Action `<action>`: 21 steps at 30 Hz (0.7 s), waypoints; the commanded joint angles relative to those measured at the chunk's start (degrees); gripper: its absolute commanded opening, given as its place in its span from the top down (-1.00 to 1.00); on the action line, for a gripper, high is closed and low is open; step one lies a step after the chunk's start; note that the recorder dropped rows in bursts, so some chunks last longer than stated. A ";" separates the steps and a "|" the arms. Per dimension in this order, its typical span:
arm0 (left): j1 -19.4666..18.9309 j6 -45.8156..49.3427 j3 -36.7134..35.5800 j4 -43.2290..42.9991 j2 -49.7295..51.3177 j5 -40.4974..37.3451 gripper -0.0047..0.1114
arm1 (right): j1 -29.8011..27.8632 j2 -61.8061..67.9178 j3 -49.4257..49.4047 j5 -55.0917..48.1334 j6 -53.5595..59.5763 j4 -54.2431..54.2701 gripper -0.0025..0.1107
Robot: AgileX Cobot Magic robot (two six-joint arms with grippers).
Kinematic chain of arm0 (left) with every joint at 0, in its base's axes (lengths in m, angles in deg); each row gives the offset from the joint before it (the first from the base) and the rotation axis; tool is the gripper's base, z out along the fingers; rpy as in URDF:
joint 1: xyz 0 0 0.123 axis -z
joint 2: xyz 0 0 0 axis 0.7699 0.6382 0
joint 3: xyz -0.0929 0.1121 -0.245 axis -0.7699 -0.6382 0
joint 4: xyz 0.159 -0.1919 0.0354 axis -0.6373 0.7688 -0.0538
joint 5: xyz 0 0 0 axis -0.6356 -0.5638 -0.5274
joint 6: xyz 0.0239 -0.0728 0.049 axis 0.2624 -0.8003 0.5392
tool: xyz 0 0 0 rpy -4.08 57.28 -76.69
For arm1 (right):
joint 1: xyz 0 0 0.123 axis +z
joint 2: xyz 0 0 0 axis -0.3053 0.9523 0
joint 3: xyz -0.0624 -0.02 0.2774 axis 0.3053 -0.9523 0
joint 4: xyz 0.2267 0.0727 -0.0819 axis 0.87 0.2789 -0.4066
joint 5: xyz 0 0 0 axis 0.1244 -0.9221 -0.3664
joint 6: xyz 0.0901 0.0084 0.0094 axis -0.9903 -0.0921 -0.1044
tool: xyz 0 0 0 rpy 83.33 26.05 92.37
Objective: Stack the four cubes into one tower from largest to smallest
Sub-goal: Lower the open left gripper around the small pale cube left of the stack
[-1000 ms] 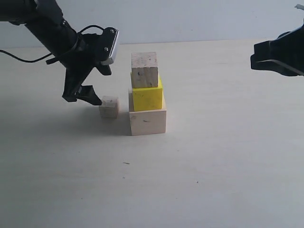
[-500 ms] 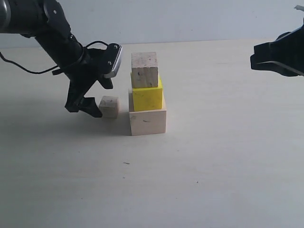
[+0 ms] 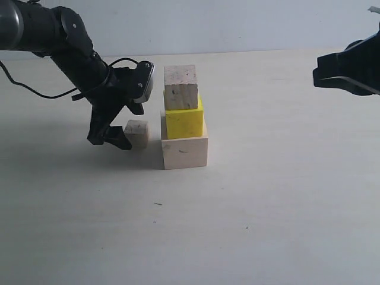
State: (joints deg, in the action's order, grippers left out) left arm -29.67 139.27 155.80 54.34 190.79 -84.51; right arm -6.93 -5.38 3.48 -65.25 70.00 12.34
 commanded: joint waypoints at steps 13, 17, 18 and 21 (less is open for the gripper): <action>-0.69 0.43 0.34 0.72 1.03 2.07 -0.48 | -0.18 -0.23 -0.24 -0.27 0.64 0.02 0.96; -0.69 0.43 0.34 0.84 1.03 2.17 -0.48 | -0.18 -0.23 -0.24 -0.27 0.64 0.02 0.96; -0.69 0.32 0.34 0.85 1.03 2.17 -0.48 | -0.18 -0.23 -0.24 -0.27 0.64 0.02 0.96; -0.69 -0.42 0.34 0.85 1.03 2.17 -0.48 | -0.18 -0.23 -0.24 -0.27 0.64 0.02 0.96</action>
State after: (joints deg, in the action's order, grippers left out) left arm -30.29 139.54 155.80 54.34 191.95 -82.17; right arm -6.93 -5.38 3.48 -65.51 70.10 12.34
